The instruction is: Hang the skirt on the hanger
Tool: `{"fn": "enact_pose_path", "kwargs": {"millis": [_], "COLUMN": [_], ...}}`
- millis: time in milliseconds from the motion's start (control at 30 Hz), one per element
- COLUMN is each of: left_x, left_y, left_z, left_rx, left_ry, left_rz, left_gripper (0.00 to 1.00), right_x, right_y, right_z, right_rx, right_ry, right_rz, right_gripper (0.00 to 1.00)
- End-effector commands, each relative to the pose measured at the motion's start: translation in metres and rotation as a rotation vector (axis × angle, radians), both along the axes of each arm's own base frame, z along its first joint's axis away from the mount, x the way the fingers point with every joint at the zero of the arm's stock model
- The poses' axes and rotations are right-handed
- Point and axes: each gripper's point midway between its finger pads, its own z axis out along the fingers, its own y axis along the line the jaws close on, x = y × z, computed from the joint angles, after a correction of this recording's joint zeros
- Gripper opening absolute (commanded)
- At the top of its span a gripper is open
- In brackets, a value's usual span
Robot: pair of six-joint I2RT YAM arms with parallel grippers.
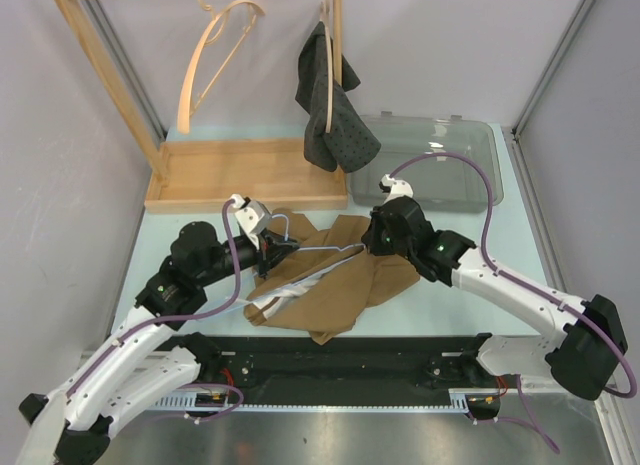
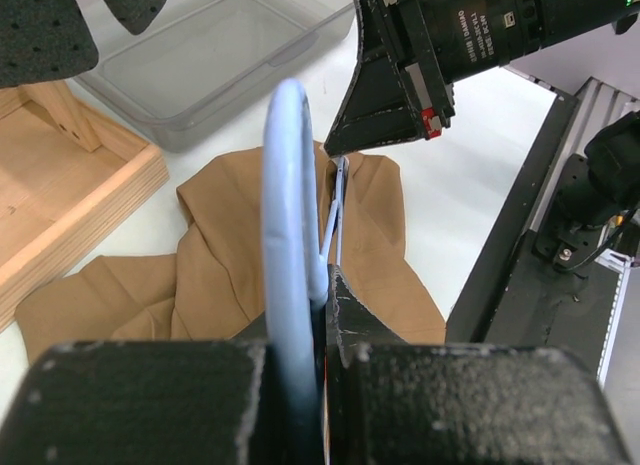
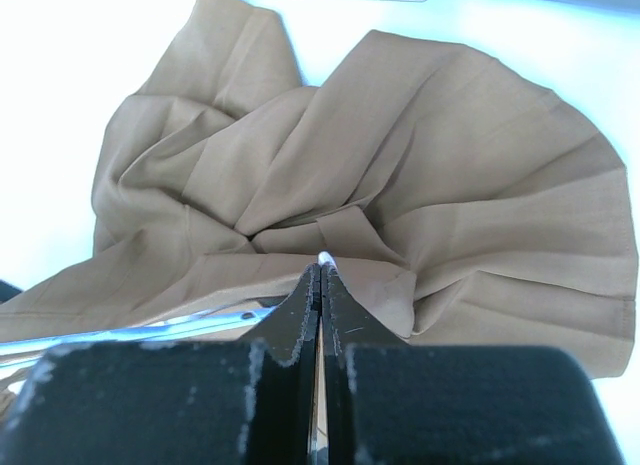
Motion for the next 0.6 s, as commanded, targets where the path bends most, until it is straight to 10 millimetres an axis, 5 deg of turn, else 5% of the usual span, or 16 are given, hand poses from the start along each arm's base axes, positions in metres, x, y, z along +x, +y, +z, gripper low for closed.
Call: {"fn": "enact_pose_path", "kwargs": {"millis": [0, 567], "left_x": [-0.002, 0.022], "left_y": [-0.009, -0.015], "left_z": [0.028, 0.025], "left_rx": [-0.078, -0.202], "left_ry": [-0.055, -0.040], "left_rz": [-0.041, 0.052], "left_gripper": [0.00, 0.00], "right_x": [0.000, -0.028], "right_y": [0.009, 0.039], "right_z": [0.023, 0.045], "right_rx": [0.066, 0.166], "right_ry": [-0.059, -0.072], "right_rz": [0.053, 0.219], "right_gripper": [0.00, 0.00]}}
